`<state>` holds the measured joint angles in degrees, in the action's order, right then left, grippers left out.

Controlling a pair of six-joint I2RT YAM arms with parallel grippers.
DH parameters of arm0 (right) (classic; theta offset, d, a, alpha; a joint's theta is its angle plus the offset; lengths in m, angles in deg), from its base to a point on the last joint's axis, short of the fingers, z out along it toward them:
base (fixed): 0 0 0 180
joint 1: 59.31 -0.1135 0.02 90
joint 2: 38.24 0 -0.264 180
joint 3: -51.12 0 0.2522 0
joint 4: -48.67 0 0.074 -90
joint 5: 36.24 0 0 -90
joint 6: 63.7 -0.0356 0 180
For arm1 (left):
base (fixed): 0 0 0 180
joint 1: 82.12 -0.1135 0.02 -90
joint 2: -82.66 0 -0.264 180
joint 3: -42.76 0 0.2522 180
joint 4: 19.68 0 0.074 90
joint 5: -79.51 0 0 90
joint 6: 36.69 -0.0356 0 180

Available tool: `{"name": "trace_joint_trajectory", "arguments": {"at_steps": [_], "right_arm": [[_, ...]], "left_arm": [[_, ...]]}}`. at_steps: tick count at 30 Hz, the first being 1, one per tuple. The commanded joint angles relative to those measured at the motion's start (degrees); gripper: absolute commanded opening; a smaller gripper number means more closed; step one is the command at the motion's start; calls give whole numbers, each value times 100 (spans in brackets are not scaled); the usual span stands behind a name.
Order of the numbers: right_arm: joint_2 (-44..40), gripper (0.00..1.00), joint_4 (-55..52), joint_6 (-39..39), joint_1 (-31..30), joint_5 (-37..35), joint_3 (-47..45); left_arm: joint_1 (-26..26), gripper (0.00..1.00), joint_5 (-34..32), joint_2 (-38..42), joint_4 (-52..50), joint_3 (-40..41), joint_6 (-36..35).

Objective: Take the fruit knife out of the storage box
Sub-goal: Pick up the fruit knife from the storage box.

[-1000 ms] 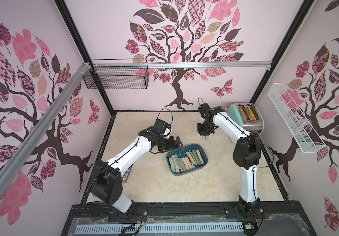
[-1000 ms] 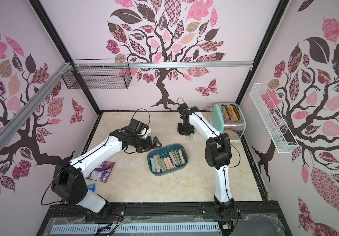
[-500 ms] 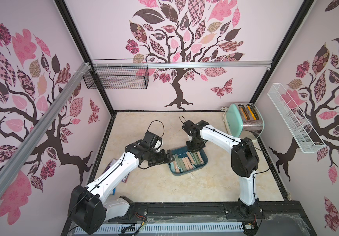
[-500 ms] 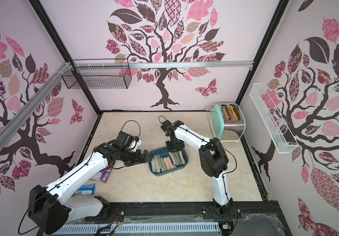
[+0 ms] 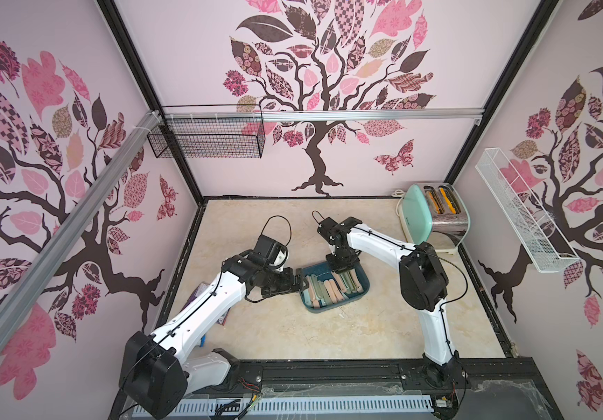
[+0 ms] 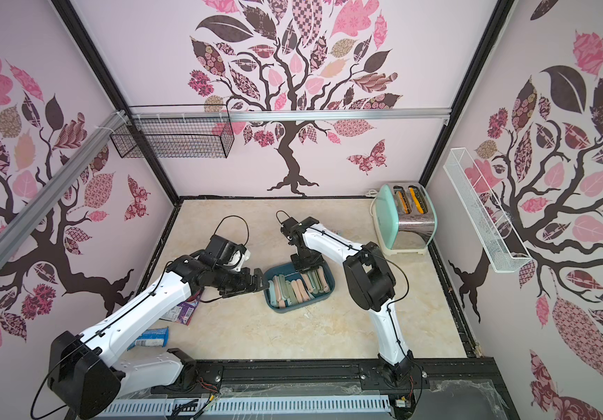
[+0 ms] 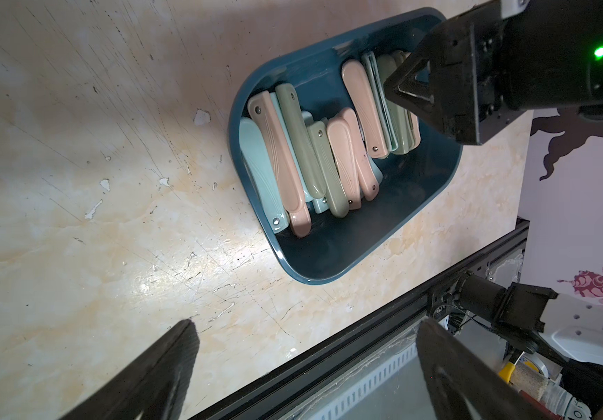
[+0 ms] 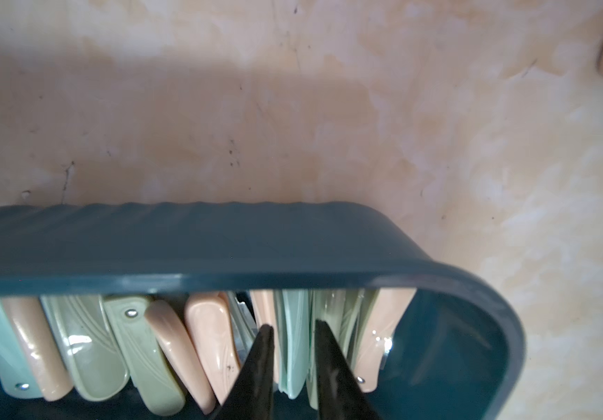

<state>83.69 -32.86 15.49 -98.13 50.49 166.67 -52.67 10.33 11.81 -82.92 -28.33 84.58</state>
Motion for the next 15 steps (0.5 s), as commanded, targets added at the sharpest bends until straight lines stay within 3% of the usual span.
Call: {"name": "trace_joint_trajectory", "arguments": {"at_steps": [1,10,15], "right_arm": [[117,24,-7,79,-64,-55,229],[484,24,9,50,-63,-444,248],[579,19,-4,26,-65,-695,241]], "left_arm": [[-10,98,-52,35,-65,79,-121],[-12,98,-35,5,-34,151,-138],[-10,98,-34,5,-37,163,-150]]}}
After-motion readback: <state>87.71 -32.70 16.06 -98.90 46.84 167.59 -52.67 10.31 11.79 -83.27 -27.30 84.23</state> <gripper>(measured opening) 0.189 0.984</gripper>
